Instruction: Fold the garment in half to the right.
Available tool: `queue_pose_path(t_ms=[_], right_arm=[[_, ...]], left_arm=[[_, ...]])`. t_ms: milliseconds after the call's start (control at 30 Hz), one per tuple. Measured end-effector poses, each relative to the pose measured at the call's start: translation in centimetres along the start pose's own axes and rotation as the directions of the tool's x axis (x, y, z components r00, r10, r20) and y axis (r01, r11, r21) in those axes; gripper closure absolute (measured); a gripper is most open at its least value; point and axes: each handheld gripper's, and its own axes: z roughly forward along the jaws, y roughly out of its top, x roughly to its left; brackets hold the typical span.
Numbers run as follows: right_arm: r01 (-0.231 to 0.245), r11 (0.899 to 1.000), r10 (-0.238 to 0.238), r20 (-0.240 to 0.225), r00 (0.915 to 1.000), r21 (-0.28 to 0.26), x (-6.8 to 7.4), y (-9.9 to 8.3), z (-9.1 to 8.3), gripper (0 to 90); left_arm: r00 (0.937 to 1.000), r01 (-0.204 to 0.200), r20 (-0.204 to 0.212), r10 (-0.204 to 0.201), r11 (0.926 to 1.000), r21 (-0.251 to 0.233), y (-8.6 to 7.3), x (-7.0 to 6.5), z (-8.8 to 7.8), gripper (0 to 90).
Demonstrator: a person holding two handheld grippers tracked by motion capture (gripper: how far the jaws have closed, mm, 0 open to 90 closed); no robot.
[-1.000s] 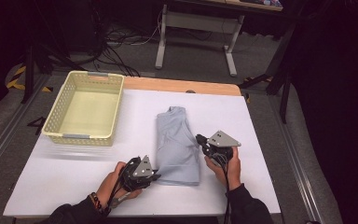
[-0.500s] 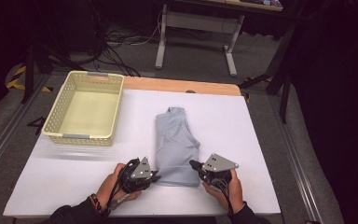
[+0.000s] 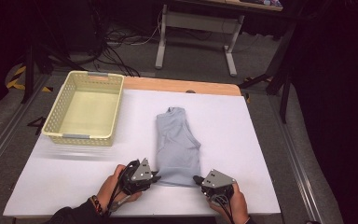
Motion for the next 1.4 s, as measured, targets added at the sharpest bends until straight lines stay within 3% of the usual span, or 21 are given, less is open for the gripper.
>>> queue_pose_path(t_ms=[200, 300, 433, 667, 800, 833, 867, 1133, 1367, 1400], right_arm=[[0.015, 1.0, -0.015, -0.005, 0.9999, 0.002, -0.3, 0.0, 0.0, 90.0], [-0.001, 1.0, 0.001, -0.022, 0.9998, -0.006, -0.6, -0.1, 0.0, 90.0], [-0.005, 1.0, 0.004, -0.009, 1.0, -0.031, -0.9, 0.0, -0.4, 90.0], [-0.037, 0.989, 0.042, 0.029, 0.9987, -0.146, -1.8, 0.2, -2.1, 90.0], [-0.033, 0.979, 0.053, 0.097, 0.9938, -0.202, -2.2, 0.2, -3.0, 89.9], [-0.033, 0.979, 0.053, 0.097, 0.9938, -0.202, -2.2, 0.2, -3.0, 89.9], [-0.044, 0.971, 0.074, 0.118, 0.9902, -0.235, -2.6, 0.1, -3.5, 89.6], [-0.08, 0.964, 0.119, 0.145, 0.9822, -0.252, -3.8, -0.5, -4.0, 83.4], [-0.115, 0.957, 0.169, 0.19, 0.9672, -0.266, -4.2, -1.1, -4.6, 64.8], [-0.12, 0.955, 0.177, 0.196, 0.9645, -0.271, -4.3, -1.1, -4.7, 62.0]], left_arm=[[1.0, 0.0, 0.001, 0.0, 1.0, 0.003, 0.1, 0.0, -0.1, 79.3], [1.0, -0.008, 0.004, 0.008, 1.0, 0.002, 0.2, 0.1, -0.5, 77.4], [1.0, -0.005, 0.0, 0.005, 1.0, -0.008, 0.3, 0.1, -1.2, 77.3], [0.9984, -0.014, -0.056, 0.01, 0.998, -0.062, 0.5, 0.7, -3.6, 77.0], [0.9913, -0.013, -0.132, 0.003, 0.9967, -0.08, 0.1, 1.5, -5.3, 75.3], [0.9913, -0.013, -0.132, 0.003, 0.9967, -0.08, 0.1, 1.5, -5.3, 75.3], [0.9898, -0.006, -0.142, -0.009, 0.9942, -0.108, -0.3, 2.0, -6.1, 74.9], [0.9805, -0.006, -0.194, -0.032, 0.9807, -0.196, -2.1, 2.9, -8.8, 68.4], [0.9733, 0.007, -0.223, -0.055, 0.9769, -0.214, -3.7, 3.1, -9.7, 56.8], [0.9656, 0.008, -0.252, -0.065, 0.9756, -0.219, -4.1, 3.0, -10.2, 55.0]])
